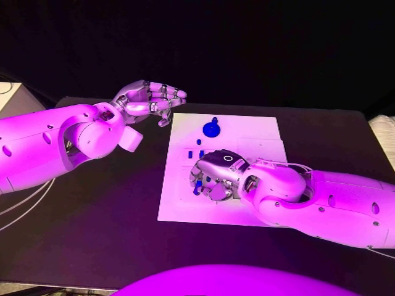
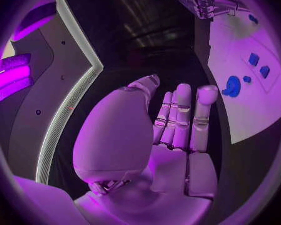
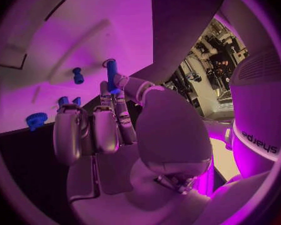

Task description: Assemble the parts on the task board

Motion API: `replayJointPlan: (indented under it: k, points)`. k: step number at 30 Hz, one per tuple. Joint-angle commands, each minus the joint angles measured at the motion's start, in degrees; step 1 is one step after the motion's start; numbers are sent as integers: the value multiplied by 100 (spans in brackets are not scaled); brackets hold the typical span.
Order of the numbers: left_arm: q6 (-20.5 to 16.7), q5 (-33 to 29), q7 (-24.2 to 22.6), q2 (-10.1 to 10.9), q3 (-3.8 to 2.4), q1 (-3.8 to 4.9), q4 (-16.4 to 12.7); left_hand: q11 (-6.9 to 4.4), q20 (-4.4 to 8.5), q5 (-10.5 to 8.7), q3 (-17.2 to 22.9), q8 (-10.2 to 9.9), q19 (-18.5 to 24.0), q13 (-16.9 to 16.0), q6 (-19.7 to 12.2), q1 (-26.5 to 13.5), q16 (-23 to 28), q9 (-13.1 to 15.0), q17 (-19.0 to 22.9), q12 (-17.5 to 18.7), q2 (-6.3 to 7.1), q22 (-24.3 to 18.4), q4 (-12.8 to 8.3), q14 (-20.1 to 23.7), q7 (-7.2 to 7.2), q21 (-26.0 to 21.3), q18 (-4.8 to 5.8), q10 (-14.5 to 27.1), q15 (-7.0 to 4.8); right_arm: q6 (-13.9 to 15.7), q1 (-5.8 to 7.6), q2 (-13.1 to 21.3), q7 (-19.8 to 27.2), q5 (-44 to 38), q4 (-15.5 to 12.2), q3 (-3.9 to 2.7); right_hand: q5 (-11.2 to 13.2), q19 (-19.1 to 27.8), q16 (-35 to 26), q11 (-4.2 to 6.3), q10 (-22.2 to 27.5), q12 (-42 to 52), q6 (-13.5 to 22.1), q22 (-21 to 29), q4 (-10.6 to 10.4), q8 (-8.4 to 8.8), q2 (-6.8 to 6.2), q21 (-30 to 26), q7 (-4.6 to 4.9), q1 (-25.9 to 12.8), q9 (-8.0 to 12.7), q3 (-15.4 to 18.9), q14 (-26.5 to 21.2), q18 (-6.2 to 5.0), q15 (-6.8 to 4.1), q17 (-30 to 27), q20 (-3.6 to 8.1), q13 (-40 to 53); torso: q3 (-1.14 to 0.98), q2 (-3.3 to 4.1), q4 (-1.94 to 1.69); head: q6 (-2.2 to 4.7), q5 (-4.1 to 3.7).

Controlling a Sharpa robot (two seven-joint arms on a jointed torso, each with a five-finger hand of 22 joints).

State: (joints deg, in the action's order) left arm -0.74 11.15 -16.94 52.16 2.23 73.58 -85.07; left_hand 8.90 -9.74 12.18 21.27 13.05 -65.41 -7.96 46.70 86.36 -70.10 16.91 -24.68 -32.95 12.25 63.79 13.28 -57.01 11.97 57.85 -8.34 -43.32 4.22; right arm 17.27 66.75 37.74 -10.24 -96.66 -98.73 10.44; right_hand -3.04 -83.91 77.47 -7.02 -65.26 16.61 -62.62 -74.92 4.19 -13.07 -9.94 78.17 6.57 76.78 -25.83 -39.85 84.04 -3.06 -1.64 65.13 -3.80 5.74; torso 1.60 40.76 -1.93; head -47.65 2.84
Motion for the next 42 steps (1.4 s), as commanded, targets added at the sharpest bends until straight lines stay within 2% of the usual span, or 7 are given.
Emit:
replayJointPlan:
  k: [1, 12, 24, 30, 33, 36, 42]
  points:
    - [106, -37, -15, -3, -3, -1, -14, -3, -4, -22, -3, 30, 26, -6, -39, -64, 13, -7, -5, -12, -7, -3, 2, 16, 30, -26, 6, 52, 33, -128, -27, 11, -91, -159, 42, 21, -17, -169, -6, 451, -482, 1, -36, -593, 30, -32, 129, -3, 19, 104, -5, 10, 166, 31, -41, 1, 12, 186, -1, -1, -2, -1, -4]
    - [110, -37, -4, 6, -3, -1, -13, -2, -5, -21, -3, 34, 29, -6, -44, -72, 12, -8, -8, -17, -10, -5, 1, 16, 31, -29, 5, 57, 34, -125, -27, 81, -99, -190, -28, 21, -17, -171, 1, 450, -486, -8, -36, -600, 36, -32, 130, 4, 20, 102, -8, 6, 168, 33, -40, 13, 11, 188, 4, 0, 4, -8, 4]
    - [107, -37, 4, 1, -3, -1, -21, -2, -5, -21, -3, 34, 29, -6, -44, -72, 12, -8, -8, -17, -10, -5, 1, 16, 31, -29, 5, 57, 34, -280, -27, -76, -147, -241, 49, 42, -21, -135, -65, 439, -473, -47, -10, -537, 37, -17, 112, -84, 33, 59, -15, 21, 137, 12, -29, -109, 6, 191, 8, -1, -2, -7, -19]
    - [102, -37, 10, 8, -3, 0, -28, -2, -5, -21, -3, 34, 29, -6, -44, -72, 12, -8, -8, -17, -10, -5, 1, 16, 31, -29, 5, 57, 34, -338, -29, -116, -116, -210, 122, 76, -169, -30, -112, 321, -183, -347, 319, -380, -19, 200, -37, -321, 118, -172, 29, 133, 112, -35, 72, -195, -60, 134, 9, -5, -2, -15, -19]
    - [100, -37, 12, 12, -3, 0, -28, -2, -5, -21, -3, 34, 29, -6, -44, -72, 12, -8, -8, -17, -10, -5, 1, 16, 31, -29, 5, 57, 34, -285, -30, -113, -75, -190, 127, 84, -186, 67, -156, 226, 123, -566, 496, -224, -68, 318, -202, -551, 165, -318, 57, 210, 84, -80, 154, -289, -129, 47, 6, -7, 1, -19, -19]
    - [100, -37, 13, 13, -3, 0, -29, -2, -5, -21, -3, 34, 29, -6, -44, -72, 12, -8, -8, -17, -10, -5, 1, 16, 31, -29, 5, 57, 34, -193, -33, -99, -38, -172, 116, 88, -220, 137, -218, 181, 328, -655, 544, -113, -88, 357, -308, -717, 175, -383, 60, 280, 31, -115, 187, -404, -179, -5, 6, -7, 1, -19, -19]
    - [101, -37, 17, 18, -3, 0, -25, -2, -5, -21, -3, 34, 29, -6, -44, -72, 12, -8, -8, -17, -10, -5, 1, 16, 31, -29, 5, 57, 34, 40, -40, -43, 5, -155, 75, 92, -229, 241, -290, 146, 574, -679, 609, 55, -87, 410, -380, -967, 182, -382, 65, 387, -45, -167, 219, -551, -224, -46, 1, -6, 2, -12, -30]
